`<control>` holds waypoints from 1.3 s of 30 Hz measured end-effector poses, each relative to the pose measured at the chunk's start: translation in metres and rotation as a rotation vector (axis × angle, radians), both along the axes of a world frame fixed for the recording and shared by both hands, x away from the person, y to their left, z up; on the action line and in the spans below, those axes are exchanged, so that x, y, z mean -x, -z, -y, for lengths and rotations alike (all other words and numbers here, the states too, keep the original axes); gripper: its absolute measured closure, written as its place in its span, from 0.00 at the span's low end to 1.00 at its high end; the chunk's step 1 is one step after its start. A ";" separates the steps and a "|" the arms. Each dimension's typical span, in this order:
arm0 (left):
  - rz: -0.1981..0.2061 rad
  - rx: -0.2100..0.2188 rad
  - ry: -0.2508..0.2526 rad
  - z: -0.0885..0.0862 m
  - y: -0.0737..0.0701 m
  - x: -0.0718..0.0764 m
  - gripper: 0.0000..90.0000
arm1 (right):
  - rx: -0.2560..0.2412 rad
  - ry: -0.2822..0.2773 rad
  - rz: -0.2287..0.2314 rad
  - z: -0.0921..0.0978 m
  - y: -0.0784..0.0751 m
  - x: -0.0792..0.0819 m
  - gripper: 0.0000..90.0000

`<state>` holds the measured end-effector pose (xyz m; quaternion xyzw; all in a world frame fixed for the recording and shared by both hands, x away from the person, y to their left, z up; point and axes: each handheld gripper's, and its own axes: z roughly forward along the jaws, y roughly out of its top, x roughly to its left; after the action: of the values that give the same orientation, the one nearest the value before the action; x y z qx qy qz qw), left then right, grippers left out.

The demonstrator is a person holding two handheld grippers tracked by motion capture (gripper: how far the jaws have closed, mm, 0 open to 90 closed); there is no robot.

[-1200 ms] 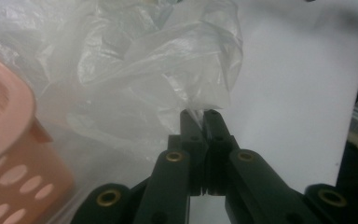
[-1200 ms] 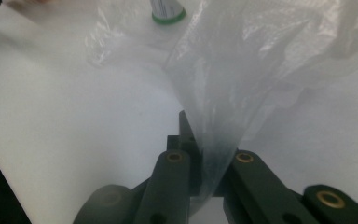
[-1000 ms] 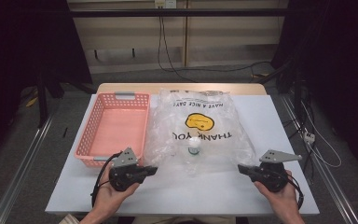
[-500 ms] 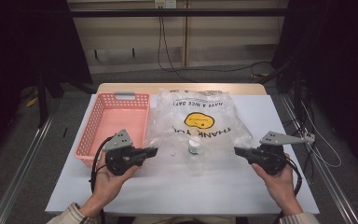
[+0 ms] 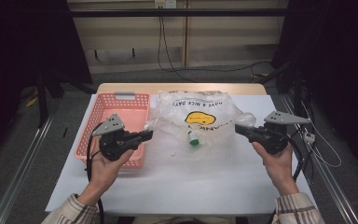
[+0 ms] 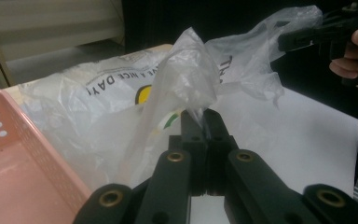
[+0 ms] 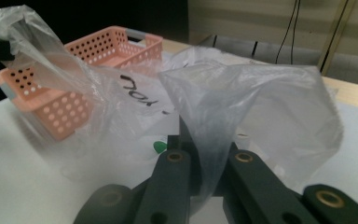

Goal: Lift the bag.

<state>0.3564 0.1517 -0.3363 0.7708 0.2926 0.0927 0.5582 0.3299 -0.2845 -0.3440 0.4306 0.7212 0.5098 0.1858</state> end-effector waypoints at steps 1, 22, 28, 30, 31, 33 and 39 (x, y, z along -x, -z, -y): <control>0.001 0.006 -0.003 -0.001 -0.002 -0.001 1.00 | -0.007 0.006 0.005 0.002 -0.002 -0.001 1.00; 0.122 0.105 -0.044 -0.004 -0.061 -0.013 1.00 | -0.024 0.028 0.194 -0.008 -0.063 -0.030 1.00; 0.168 0.125 -0.061 -0.003 -0.086 -0.017 1.00 | -0.035 0.033 0.233 -0.008 -0.096 -0.040 1.00; 0.186 0.125 -0.070 -0.004 -0.093 -0.019 1.00 | -0.027 0.036 0.250 -0.008 -0.108 -0.043 1.00; 0.193 0.129 -0.075 -0.004 -0.096 -0.020 1.00 | -0.031 0.036 0.253 -0.009 -0.113 -0.045 1.00; 0.194 0.133 -0.083 -0.005 -0.101 -0.024 1.00 | -0.029 0.036 0.260 -0.009 -0.123 -0.049 1.00; 0.188 0.134 -0.104 -0.007 -0.108 -0.033 1.00 | -0.027 0.038 0.284 -0.009 -0.147 -0.062 1.00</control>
<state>0.3891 0.1586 -0.2287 0.7035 0.2842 0.1739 0.6278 0.3919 -0.2751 -0.1967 0.3699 0.6725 0.5717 0.2899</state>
